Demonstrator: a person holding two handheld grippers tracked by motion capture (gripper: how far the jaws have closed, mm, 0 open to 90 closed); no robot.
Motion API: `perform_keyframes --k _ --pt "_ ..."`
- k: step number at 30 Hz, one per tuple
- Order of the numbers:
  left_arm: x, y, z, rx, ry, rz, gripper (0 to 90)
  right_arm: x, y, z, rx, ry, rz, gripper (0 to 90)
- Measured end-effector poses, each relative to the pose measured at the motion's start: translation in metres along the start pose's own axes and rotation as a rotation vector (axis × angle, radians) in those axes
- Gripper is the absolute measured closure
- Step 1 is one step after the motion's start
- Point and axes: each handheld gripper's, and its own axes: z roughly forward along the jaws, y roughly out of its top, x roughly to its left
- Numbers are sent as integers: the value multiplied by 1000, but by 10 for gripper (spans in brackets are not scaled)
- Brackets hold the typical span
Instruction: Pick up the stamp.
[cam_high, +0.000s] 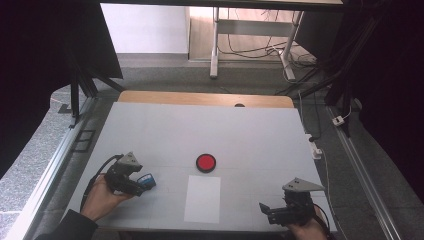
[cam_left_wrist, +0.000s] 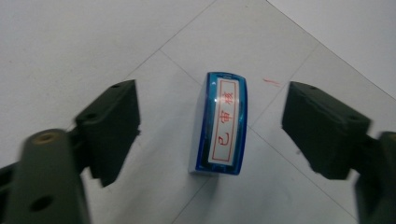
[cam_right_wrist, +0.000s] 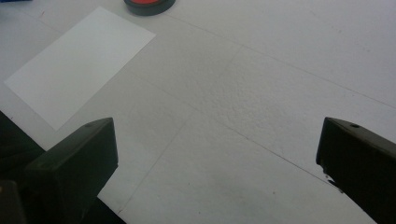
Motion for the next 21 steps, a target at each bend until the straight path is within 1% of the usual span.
perform_keyframes --k 2,3,4,8,14,16,18,21 --pt "-1 -1 0 6 -4 12 286 0 0 0 0 1 -1 0" --pt "-1 -1 0 6 -4 12 308 0 0 0 0 1 -1 0" --pt "-1 -1 0 16 -4 22 335 0 0 0 1 2 -1 0" --pt "0 -2 -1 14 -1 18 446 0 0 0 0 3 -2 0" --pt "0 -2 -2 25 -12 25 582 0 0 1 2 6 -4 0" --pt "0 -2 -2 28 -14 30 666 0 0 1 2 7 -6 0" --pt "-3 -1 -2 35 5 45 697 0 0 1 3 8 -7 0" --pt "-4 -1 -3 40 7 54 704 0 0 1 3 8 -6 0"
